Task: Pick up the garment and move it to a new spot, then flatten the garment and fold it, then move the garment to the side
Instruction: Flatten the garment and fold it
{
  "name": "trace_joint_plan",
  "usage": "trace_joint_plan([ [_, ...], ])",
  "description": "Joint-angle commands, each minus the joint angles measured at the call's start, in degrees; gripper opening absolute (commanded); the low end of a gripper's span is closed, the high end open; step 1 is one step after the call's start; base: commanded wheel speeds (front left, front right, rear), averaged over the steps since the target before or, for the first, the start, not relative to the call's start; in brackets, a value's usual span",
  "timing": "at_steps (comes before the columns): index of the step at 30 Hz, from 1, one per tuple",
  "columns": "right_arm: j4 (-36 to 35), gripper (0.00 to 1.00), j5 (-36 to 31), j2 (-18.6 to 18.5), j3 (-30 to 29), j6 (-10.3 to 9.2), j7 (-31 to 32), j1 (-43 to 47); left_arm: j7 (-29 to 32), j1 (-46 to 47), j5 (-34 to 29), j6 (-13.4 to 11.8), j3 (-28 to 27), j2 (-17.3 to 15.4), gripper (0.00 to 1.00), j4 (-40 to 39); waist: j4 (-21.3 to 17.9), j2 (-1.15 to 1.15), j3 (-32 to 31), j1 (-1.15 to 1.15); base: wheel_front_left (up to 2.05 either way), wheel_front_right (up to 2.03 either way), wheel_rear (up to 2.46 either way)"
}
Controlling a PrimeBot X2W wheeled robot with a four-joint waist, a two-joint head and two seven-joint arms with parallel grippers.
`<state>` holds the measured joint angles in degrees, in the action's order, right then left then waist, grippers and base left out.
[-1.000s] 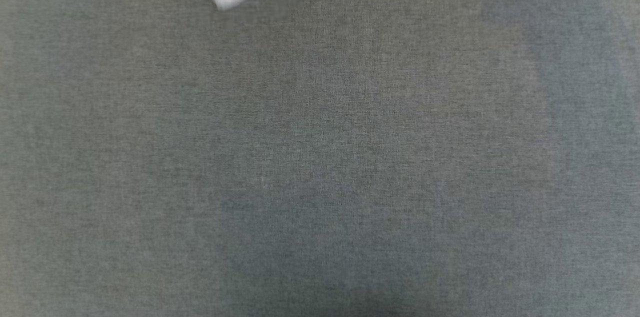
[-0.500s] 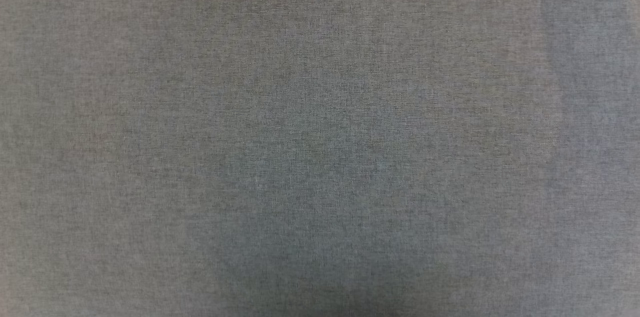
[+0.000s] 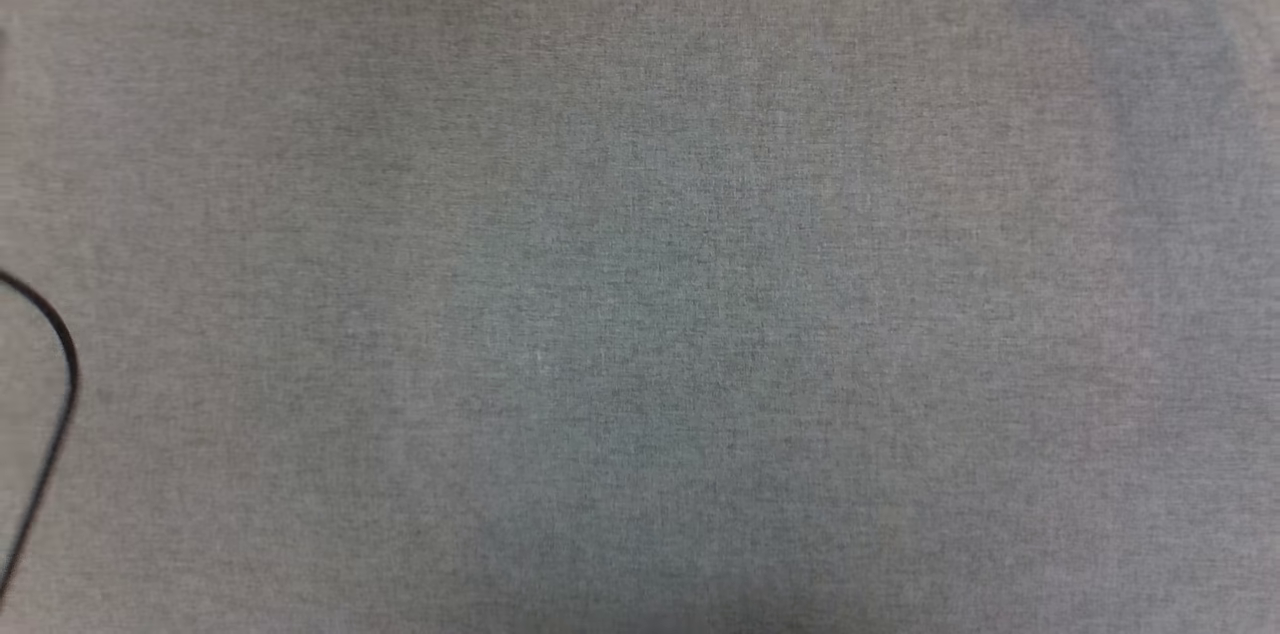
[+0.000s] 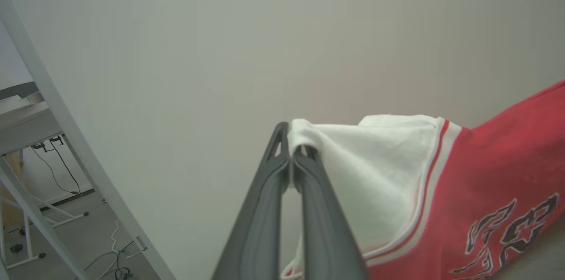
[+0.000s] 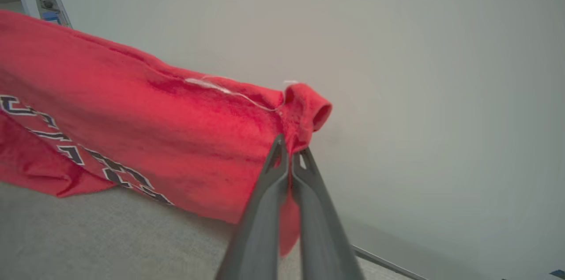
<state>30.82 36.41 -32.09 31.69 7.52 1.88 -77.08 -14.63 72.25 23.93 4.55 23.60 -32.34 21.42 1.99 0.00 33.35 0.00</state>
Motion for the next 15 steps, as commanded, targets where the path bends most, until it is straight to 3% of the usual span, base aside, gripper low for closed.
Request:
trace_joint_plan([
  [1,-0.91,0.0,1.03,-0.99,0.78,-0.03,-0.81,3.35,-0.3,-4.35,0.64,-1.05,-0.46,-0.63,0.0,-2.14,0.87,0.0,-2.9,0.0,0.0,0.0,0.0],
  [15,-10.16,0.0,5.72,-6.42,5.46,-0.03,-1.99,34.35,-0.16,-49.45,3.54,-11.7,-0.7,-1.75,0.0,-21.53,2.17,0.0,-16.63,0.0,0.0,0.0,0.0],
])
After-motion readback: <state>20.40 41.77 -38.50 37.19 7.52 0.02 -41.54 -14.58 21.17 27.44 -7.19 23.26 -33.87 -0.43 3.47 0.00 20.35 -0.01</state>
